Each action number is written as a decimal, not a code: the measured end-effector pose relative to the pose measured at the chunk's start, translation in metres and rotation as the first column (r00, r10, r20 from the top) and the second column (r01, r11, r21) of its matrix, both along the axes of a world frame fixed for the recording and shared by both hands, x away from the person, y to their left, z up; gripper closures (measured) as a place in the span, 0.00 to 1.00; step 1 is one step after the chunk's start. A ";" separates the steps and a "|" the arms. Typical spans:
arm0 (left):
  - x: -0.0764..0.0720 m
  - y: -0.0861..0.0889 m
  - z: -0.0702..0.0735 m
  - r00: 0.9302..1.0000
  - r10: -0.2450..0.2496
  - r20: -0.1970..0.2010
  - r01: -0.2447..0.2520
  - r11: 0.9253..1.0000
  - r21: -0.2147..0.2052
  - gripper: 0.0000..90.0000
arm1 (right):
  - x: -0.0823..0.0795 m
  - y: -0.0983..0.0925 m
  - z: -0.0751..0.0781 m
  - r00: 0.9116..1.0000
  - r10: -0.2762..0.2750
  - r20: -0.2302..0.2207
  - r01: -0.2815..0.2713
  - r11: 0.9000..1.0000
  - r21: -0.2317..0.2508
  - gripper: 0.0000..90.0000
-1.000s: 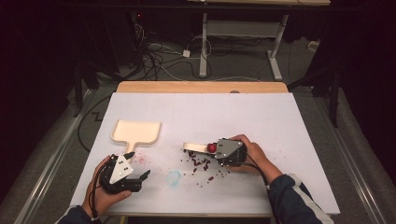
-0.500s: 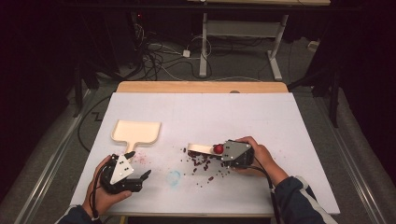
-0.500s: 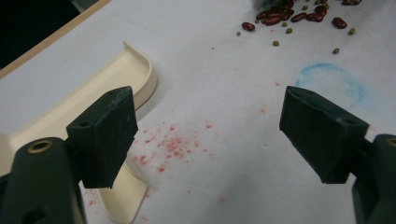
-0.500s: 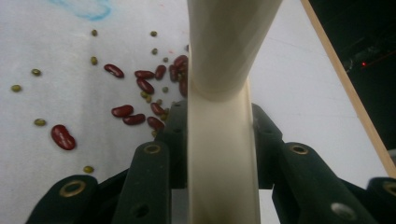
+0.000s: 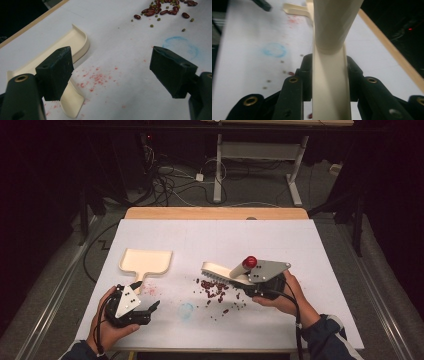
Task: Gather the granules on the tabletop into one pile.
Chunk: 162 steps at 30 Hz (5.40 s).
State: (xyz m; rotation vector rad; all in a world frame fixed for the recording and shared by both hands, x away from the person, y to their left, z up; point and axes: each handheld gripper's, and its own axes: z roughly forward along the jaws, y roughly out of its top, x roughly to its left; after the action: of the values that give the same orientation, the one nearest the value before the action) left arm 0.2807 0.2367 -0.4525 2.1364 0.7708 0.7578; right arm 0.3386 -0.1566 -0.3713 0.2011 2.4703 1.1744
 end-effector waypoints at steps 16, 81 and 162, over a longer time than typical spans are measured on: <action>0.001 0.012 0.004 0.999 0.032 -0.001 -0.032 0.995 -0.093 0.20 | -0.033 0.041 -0.047 0.903 0.138 -0.406 -0.178 0.982 -0.061 0.75; 0.006 -0.002 0.001 1.000 -0.005 -0.008 0.005 0.999 -0.049 0.21 | 0.004 0.027 -0.057 0.794 -0.607 -0.044 0.601 0.794 -0.094 0.75; 0.006 0.008 0.001 0.999 0.019 -0.035 -0.022 0.996 -0.090 0.21 | 0.017 0.108 -0.076 0.843 -0.407 -0.351 0.482 0.862 0.158 0.75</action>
State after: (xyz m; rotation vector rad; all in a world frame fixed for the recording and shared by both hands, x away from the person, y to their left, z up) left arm 0.2870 0.2445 -0.4514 2.0684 0.8302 0.6855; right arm 0.3557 -0.0491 -0.4473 1.0496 2.3206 1.2966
